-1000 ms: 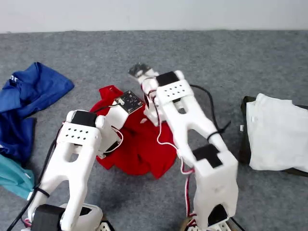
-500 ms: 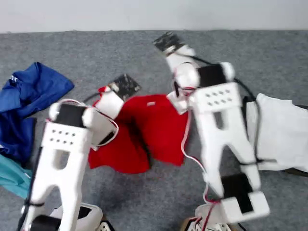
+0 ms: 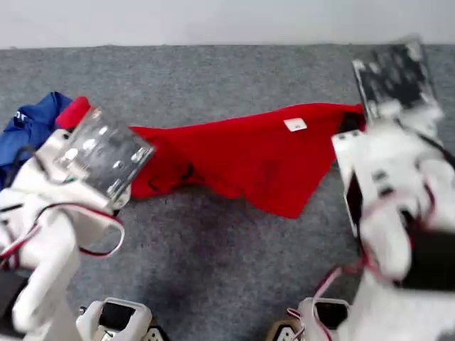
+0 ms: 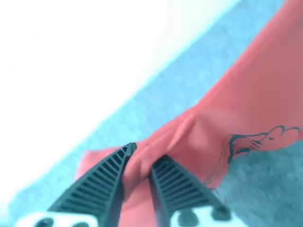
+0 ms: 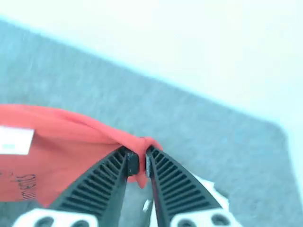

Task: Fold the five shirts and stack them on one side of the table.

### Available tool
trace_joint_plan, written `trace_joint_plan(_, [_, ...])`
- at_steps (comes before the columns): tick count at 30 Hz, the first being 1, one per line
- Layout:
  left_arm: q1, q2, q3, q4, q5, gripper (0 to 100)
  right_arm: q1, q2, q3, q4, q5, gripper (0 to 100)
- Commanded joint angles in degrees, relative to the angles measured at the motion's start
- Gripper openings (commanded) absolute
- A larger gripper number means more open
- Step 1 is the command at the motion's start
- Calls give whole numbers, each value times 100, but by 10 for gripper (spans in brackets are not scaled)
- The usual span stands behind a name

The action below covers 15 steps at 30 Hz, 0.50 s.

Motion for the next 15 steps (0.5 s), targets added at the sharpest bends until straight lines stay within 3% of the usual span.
trace_joint_plan(1, [35, -79, -602, -53, -70, 24, 145, -708, -211, -251, -18, 9])
trace_joint_plan(12, [44, -44, -3125, -62, -44, 24, 180, -1886, -211, -796, -352, 9])
trace_joint_plan(15, [44, -35, -3310, -475, -44, 24, 180, -1895, -211, -813, -352, 9])
